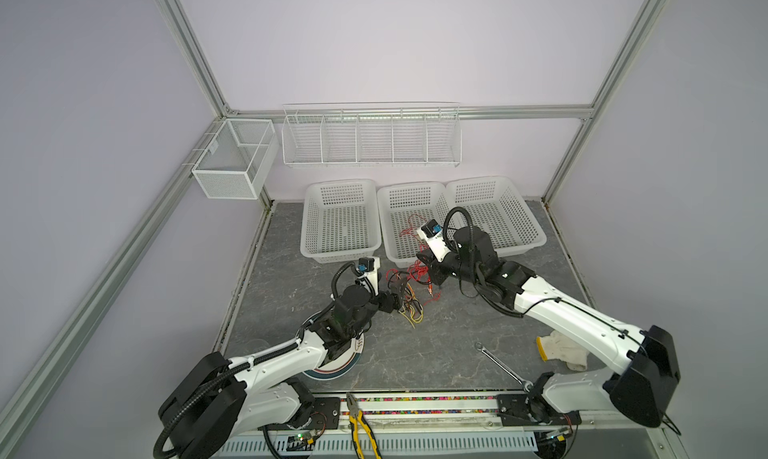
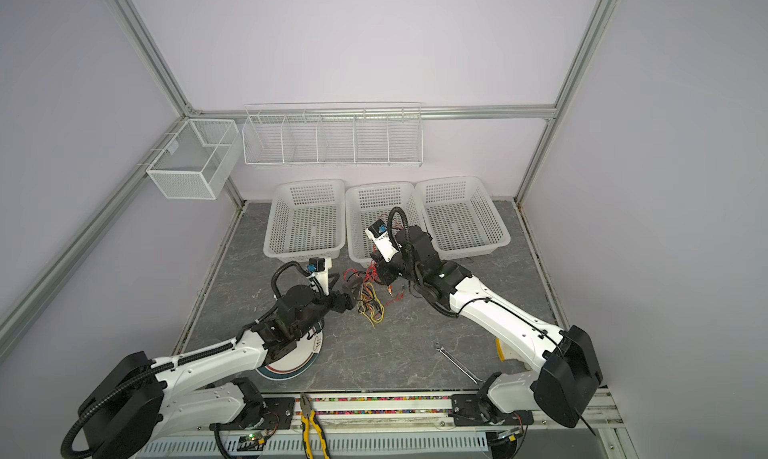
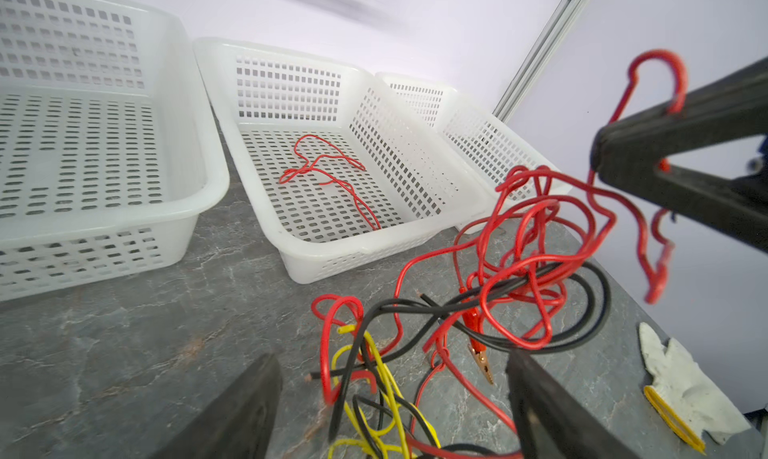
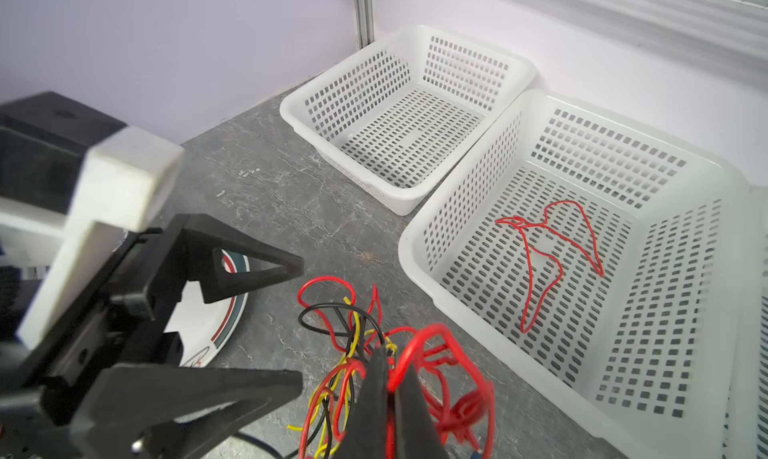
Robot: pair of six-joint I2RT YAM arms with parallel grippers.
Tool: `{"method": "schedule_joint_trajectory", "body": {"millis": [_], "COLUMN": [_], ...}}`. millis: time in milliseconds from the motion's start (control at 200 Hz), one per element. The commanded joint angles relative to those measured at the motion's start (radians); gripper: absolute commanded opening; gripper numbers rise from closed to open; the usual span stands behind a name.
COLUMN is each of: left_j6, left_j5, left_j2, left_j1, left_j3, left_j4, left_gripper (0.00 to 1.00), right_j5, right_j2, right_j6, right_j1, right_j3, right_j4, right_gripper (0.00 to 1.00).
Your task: Untangle the cables
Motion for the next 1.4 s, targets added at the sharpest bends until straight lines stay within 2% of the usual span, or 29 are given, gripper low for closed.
{"method": "schedule_joint_trajectory", "body": {"millis": [0, 180, 295, 460, 630, 940, 1115, 1395], "left_j6": [0.046, 0.162, 0.191, 0.223, 0.287, 0.518, 0.569, 0.723], "left_j5": [-0.055, -0.114, -0.093, 0.004, -0.007, -0.046, -0.096, -0.032], "left_j2": [-0.051, -0.123, -0.143, -0.128, -0.088, -0.094, -0.077, -0.007], "left_j1": [0.006, 0.006, 0.006, 0.006, 0.005, 0.006, 0.005, 0.006], "left_j3": [-0.028, 0.013, 0.038, 0.014, 0.014, 0.034, 0.057, 0.069], "left_j4": [-0.059, -0.204, -0.256, -0.199, -0.177, -0.122, -0.105, -0.098], "left_gripper": [0.85, 0.86, 0.86, 0.86, 0.86, 0.86, 0.85, 0.79], "right_j5": [0.013, -0.013, -0.019, -0.038, -0.060, -0.129, -0.161, -0.200], "right_j2": [-0.024, -0.037, -0.030, -0.002, 0.003, -0.004, -0.006, -0.012], "right_j6": [-0.017, -0.036, -0.018, -0.001, -0.021, -0.045, -0.054, -0.065], "right_j1": [0.004, 0.003, 0.003, 0.004, 0.004, 0.003, 0.004, 0.004], "right_j3": [0.003, -0.003, 0.009, 0.034, 0.034, 0.024, 0.027, 0.031], "right_j4": [0.005, 0.007, -0.002, -0.016, -0.017, -0.025, -0.030, -0.039], "right_gripper": [0.07, 0.07, 0.07, 0.07, 0.07, 0.07, 0.07, 0.07]}}
